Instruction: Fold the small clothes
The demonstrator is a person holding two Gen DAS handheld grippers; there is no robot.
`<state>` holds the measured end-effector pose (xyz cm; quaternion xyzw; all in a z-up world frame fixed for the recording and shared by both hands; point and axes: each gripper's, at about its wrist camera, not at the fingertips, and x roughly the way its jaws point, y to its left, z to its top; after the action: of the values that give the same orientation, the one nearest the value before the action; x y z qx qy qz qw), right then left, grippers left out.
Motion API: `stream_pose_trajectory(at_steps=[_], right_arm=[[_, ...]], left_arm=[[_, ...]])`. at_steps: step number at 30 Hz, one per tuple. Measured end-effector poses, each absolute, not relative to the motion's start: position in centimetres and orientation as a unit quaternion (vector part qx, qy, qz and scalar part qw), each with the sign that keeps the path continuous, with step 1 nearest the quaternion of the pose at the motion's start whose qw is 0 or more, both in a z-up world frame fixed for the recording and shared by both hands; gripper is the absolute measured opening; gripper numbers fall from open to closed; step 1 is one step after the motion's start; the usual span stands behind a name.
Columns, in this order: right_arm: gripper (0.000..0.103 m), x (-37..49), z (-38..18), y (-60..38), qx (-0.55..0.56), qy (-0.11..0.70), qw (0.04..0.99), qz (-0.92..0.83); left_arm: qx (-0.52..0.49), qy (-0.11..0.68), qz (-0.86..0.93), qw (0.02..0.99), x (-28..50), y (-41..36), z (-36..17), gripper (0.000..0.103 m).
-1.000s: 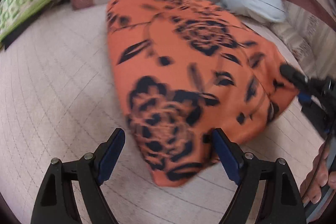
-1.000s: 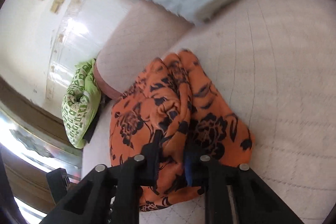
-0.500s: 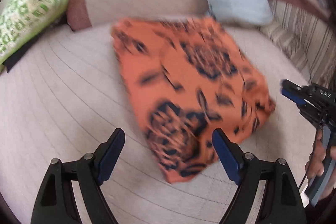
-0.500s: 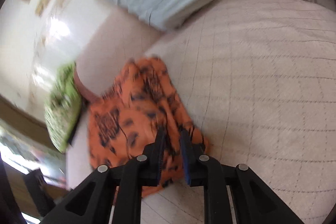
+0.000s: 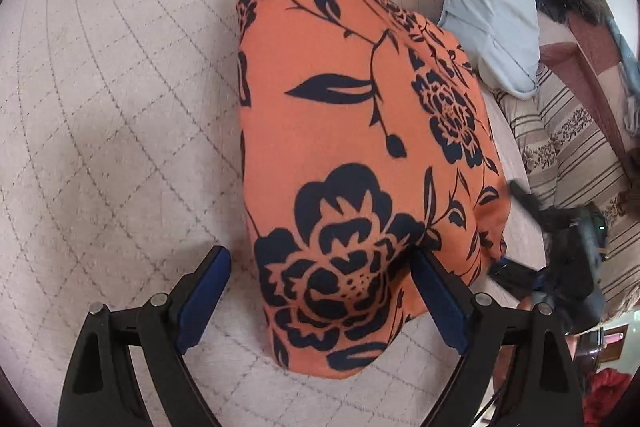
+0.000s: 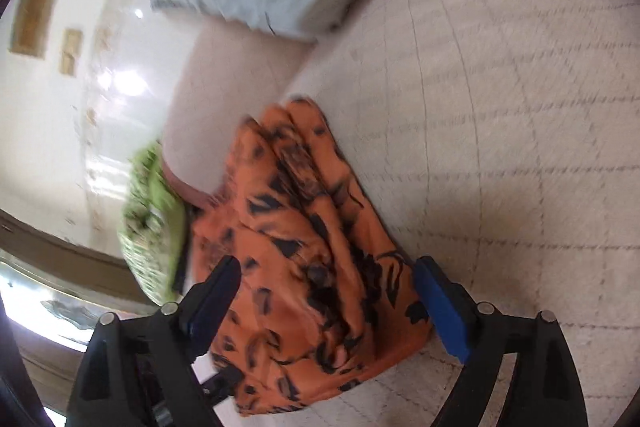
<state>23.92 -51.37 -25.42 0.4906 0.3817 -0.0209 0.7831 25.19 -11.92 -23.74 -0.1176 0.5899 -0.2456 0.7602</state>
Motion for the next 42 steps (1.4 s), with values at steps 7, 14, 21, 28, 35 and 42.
stream_pose_trajectory(at_steps=[7,14,21,28,35,42], right_arm=[[0.033,24.1,-23.7,-48.6,0.424,0.406,0.81,0.001],[0.02,19.8,-20.2,-47.0,0.413,0.384,0.825,0.044],[0.019,11.7,-19.3,-44.9,0.448,0.408,0.793,0.066],[0.029,4.6,-23.3,-43.3,0.461,0.493,0.737,-0.003],[0.06,6.4,-16.3,-43.5,0.403,0.423,0.811,-0.032],[0.038,18.0,-16.6,-40.9,0.362,0.424,0.83,0.021]], left_arm=[[-0.117,0.58,-0.244,0.768,25.0,-12.8,-23.2,0.04],[-0.119,0.569,-0.258,0.772,22.5,-11.1,-20.1,0.029],[-0.076,0.58,-0.273,0.764,15.2,-8.7,-17.9,0.029],[-0.02,0.618,-0.221,0.754,7.3,-4.1,-20.0,0.041],[-0.003,0.556,-0.206,0.806,10.4,-4.5,-15.8,0.068],[0.029,0.518,-0.167,0.838,18.8,-8.8,-16.8,0.068]])
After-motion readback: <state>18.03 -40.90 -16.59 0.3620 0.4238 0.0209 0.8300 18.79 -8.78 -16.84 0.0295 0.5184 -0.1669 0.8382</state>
